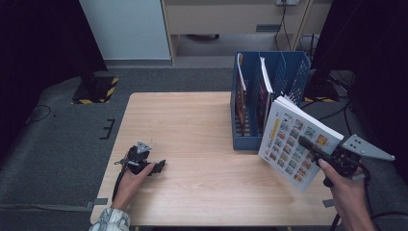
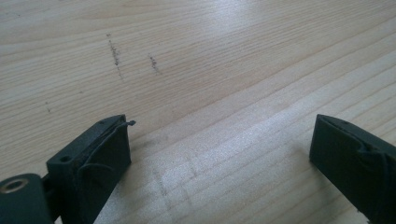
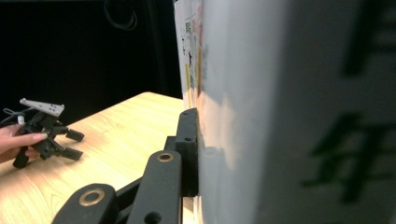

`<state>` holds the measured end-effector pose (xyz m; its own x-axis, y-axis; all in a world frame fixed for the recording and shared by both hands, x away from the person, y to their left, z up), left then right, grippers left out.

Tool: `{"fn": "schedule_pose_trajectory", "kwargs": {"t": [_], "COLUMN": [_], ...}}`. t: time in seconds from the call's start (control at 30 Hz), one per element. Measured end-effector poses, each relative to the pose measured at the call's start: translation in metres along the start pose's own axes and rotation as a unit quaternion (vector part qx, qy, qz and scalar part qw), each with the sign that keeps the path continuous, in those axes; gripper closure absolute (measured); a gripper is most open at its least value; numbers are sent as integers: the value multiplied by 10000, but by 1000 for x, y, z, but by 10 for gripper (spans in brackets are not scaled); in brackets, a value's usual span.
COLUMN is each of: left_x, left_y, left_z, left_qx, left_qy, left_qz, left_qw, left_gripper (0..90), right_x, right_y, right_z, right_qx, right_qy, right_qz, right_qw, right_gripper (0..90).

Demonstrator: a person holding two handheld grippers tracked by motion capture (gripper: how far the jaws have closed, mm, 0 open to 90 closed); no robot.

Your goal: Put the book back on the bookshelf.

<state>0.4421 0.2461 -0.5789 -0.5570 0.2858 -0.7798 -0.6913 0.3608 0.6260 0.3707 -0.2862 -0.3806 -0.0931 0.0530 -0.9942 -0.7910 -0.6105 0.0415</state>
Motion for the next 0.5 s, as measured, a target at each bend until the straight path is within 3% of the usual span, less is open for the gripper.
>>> {"fn": "schedule_pose_trajectory", "kwargs": {"t": [0.5], "left_x": [0], "left_y": [0], "left_z": [0], "left_qx": [-8], "left_qy": [-16], "left_qz": [9], "left_qw": [10000], "left_gripper": [42], "right_x": [-39], "right_y": [-5], "right_z": [-5], "right_qx": [242], "right_qy": [-133], "right_qz": [-84], "right_qw": [9996], "right_gripper": [738]}}
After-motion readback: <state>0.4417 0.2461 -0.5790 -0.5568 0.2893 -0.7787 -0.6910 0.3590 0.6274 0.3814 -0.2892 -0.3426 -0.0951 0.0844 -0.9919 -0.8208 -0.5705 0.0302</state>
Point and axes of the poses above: each handheld gripper's, and its own axes: y roughly backward along the jaws, x roughly out of its underside, z roughly to its left, the point moved 6 cm from there along -y, roughly forward along the jaws, and after that the axes turned 6 degrees about -z, right-handed, at the moved point
